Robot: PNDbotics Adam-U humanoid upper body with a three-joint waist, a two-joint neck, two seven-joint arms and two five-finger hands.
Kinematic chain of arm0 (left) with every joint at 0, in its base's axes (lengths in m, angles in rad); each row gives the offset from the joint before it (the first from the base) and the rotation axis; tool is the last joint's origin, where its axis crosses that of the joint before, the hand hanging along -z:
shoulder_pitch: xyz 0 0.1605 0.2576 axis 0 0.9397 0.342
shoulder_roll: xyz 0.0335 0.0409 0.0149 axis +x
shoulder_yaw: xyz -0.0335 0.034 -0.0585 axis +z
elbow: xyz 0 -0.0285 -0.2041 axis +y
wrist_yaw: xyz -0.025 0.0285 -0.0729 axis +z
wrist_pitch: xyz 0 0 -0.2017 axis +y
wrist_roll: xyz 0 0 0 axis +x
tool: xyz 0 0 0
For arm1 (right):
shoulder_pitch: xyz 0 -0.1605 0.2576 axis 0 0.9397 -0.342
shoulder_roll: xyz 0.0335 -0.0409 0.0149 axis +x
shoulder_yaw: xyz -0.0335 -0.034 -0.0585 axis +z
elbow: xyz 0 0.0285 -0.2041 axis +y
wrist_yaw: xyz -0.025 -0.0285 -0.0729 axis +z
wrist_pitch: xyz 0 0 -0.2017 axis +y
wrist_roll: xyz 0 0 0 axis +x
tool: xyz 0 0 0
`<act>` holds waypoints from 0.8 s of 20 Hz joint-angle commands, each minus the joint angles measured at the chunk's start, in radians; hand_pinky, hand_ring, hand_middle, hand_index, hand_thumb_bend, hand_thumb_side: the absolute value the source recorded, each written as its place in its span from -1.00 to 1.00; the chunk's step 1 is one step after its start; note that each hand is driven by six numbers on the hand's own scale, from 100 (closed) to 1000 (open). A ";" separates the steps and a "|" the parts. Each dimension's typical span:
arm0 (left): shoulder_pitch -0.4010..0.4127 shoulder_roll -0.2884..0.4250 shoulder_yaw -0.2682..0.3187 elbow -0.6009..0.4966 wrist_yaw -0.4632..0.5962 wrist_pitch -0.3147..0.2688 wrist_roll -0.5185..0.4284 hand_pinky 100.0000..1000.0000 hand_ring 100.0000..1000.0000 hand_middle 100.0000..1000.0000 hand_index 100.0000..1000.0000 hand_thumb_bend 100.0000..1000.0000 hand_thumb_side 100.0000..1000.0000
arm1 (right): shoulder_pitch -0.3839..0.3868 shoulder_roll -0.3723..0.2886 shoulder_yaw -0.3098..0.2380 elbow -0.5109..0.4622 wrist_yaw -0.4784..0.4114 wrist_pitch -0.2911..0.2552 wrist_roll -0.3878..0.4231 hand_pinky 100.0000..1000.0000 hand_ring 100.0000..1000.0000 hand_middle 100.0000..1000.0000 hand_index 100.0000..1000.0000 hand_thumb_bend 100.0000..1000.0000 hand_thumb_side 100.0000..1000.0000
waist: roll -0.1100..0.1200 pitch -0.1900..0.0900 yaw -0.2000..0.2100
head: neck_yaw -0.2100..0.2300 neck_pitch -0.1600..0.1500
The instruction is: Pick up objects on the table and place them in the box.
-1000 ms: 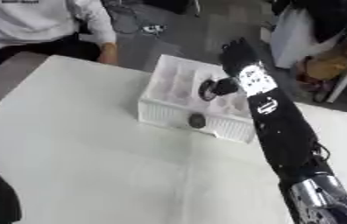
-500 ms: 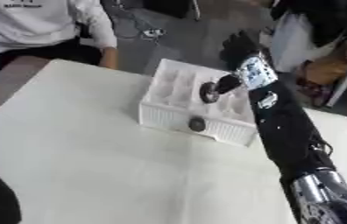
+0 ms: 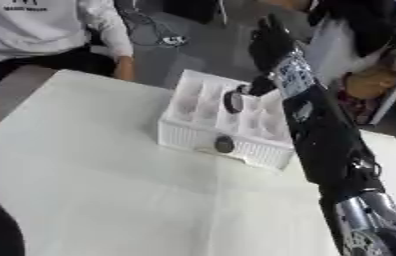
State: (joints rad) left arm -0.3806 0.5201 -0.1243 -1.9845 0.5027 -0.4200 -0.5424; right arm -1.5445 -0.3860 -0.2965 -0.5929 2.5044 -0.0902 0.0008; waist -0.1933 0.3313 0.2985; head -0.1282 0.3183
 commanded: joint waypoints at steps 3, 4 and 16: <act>-0.002 0.021 0.004 -0.016 0.003 0.000 0.000 0.02 0.02 0.47 0.66 -0.15 0.36 | -0.032 -0.033 0.001 -0.003 0.049 0.000 0.064 1.00 1.00 0.59 0.48 0.21 1.00 | 0.011 -0.028 0.000 | 0.006 -0.012; -0.002 0.021 0.004 -0.016 0.002 0.000 0.000 0.03 0.02 0.47 0.66 -0.15 0.36 | -0.032 -0.032 0.001 -0.004 0.056 -0.002 0.074 1.00 1.00 0.58 0.47 0.20 1.00 | 0.011 -0.028 0.000 | 0.006 -0.013; 0.012 0.012 0.008 -0.016 0.005 -0.001 0.009 0.04 0.02 0.48 0.66 -0.14 0.36 | 0.060 0.007 -0.055 -0.048 -0.256 -0.038 -0.177 0.75 0.60 0.38 0.37 0.02 1.00 | 0.035 -0.051 -0.026 | 0.017 0.004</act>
State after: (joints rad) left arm -0.3641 0.5192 -0.1239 -1.9845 0.5036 -0.4207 -0.5392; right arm -1.4729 -0.3662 -0.3379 -0.6139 2.3207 -0.1253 -0.1263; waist -0.1715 0.3049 0.2708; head -0.1213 0.3207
